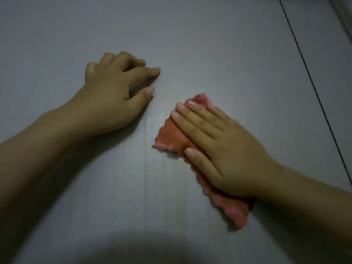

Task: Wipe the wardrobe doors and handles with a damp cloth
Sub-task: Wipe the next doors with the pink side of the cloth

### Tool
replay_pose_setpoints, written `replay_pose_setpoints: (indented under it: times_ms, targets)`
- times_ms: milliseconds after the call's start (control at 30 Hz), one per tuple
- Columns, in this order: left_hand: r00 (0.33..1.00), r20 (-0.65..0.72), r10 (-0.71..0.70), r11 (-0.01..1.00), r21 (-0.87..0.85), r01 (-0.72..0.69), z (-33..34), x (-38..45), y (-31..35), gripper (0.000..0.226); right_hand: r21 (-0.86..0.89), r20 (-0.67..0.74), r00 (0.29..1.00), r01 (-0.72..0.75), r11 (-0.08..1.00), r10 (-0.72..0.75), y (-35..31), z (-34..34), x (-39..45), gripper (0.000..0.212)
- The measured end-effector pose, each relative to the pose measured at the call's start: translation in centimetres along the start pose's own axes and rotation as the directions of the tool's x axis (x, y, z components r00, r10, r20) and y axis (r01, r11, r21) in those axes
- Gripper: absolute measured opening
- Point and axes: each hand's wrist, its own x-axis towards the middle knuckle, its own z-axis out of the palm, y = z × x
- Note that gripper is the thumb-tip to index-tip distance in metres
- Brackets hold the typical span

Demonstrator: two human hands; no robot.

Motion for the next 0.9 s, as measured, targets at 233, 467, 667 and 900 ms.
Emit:
replay_pose_setpoints:
  times_ms: [233, 467, 667, 900]
  targets:
    - [1.000, -0.008, 0.009, 1.000, -0.007, -0.009, 0.5, 0.0, -0.1, 0.061, 0.022, -0.067, 0.917, -0.392, 0.920, 0.392, 0.8, -0.1, 4.7, 0.060]
    - [0.999, -0.037, 0.034, 0.999, -0.018, -0.035, 0.9, 0.0, -0.2, 0.062, -0.011, 0.013, 0.988, -0.151, 0.988, 0.152, -0.6, -0.1, -0.3, 0.055]
    - [0.998, 0.028, 0.056, 0.998, -0.042, -0.055, 0.1, 0.0, -0.4, 0.064, 0.026, -0.062, 0.867, -0.493, 0.870, 0.494, -4.1, 0.6, 3.8, 0.060]
    - [0.992, 0.017, 0.124, 0.992, 0.033, -0.125, -2.4, -4.3, -5.0, 0.063, 0.017, 0.020, 0.976, -0.219, 0.976, 0.218, -4.6, 0.3, 2.9, 0.057]
